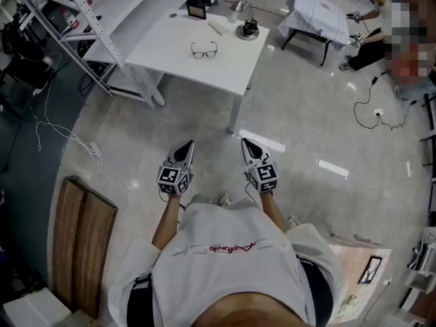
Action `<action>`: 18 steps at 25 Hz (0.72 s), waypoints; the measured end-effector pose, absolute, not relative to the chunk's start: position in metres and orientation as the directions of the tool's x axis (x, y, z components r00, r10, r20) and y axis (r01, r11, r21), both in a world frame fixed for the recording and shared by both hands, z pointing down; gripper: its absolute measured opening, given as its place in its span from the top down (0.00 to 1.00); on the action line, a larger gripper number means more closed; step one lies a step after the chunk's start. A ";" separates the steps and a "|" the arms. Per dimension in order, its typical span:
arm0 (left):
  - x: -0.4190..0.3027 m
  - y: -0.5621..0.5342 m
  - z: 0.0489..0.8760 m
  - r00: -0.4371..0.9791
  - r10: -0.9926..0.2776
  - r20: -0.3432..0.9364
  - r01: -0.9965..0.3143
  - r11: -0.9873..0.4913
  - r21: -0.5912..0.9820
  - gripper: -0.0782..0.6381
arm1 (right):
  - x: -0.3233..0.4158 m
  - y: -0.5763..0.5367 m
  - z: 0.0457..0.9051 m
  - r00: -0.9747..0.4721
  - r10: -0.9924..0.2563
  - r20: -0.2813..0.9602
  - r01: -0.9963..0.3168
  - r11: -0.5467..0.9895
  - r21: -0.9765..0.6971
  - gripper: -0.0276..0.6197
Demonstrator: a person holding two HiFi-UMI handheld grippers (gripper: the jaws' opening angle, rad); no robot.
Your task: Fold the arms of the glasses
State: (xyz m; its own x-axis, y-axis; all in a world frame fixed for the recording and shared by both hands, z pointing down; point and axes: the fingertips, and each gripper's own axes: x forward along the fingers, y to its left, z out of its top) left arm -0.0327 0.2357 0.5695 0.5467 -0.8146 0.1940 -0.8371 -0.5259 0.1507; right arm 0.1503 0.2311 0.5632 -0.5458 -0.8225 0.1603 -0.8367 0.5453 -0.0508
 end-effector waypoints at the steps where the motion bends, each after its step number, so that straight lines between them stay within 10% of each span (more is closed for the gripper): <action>1: -0.031 0.236 0.570 0.544 -0.815 0.201 -0.839 -0.524 0.146 0.86 | 0.151 0.231 0.565 -0.551 -0.819 0.162 -0.834 0.550 -0.054 0.96; 18: -0.026 0.176 0.593 0.552 -0.799 0.239 -0.833 -0.519 0.190 0.86 | 0.146 0.175 0.588 -0.560 -0.799 0.219 -0.826 0.559 -0.071 0.96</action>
